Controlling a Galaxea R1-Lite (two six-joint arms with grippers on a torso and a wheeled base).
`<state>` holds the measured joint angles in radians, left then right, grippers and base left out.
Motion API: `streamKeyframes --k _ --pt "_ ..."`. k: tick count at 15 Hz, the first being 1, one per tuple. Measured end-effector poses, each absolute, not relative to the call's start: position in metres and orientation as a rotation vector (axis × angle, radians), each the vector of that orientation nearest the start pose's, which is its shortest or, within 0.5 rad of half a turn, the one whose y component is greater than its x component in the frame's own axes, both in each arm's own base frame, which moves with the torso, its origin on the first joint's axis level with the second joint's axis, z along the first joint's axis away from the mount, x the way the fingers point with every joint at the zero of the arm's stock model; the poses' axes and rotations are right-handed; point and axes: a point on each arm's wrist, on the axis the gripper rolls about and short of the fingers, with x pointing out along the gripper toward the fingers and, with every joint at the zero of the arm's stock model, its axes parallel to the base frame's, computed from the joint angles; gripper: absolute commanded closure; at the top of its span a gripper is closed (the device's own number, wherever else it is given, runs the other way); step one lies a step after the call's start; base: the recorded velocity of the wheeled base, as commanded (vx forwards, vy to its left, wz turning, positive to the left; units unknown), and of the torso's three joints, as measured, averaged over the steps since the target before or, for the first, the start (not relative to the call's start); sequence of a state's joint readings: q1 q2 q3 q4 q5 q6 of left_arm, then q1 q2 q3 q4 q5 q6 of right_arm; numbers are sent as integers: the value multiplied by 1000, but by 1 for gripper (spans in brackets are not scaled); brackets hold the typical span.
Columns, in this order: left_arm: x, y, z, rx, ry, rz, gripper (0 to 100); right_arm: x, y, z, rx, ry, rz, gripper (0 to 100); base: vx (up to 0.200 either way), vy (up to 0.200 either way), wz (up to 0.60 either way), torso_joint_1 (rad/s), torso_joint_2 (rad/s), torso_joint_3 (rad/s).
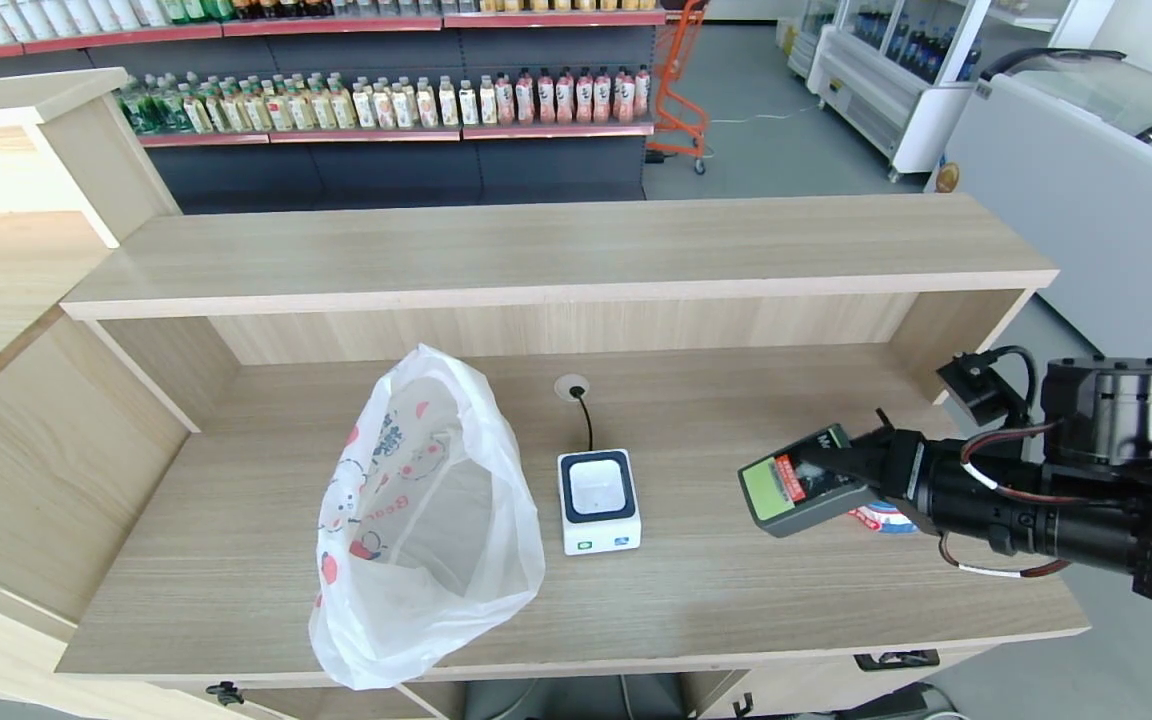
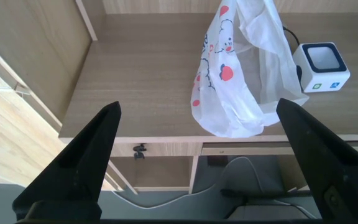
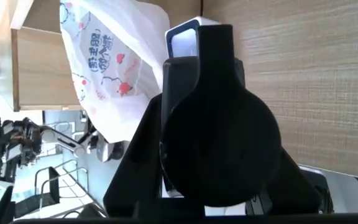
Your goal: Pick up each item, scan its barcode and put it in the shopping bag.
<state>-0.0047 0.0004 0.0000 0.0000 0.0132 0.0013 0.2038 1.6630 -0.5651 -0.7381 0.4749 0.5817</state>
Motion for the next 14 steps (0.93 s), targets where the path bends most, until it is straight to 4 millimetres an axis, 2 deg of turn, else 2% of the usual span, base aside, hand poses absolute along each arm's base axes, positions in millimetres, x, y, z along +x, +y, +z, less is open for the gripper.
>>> streamKeyframes --k 3,8,12,14 --pt "-23 0 75 0 0 9 0 262 66 138 601 568 547 100 200 0 0 1 2 5" --pt "-23 0 75 0 0 9 0 269 79 133 570 563 521 100 0 0 0 0 0 0" --pt "-23 0 75 -10 0 10 0 269 95 131 550 579 562 100 0 200 0 -10 -1 4" --pt "-23 0 75 -3 0 8 0 267 107 126 522 602 585 100 0 0 0 0 0 0"
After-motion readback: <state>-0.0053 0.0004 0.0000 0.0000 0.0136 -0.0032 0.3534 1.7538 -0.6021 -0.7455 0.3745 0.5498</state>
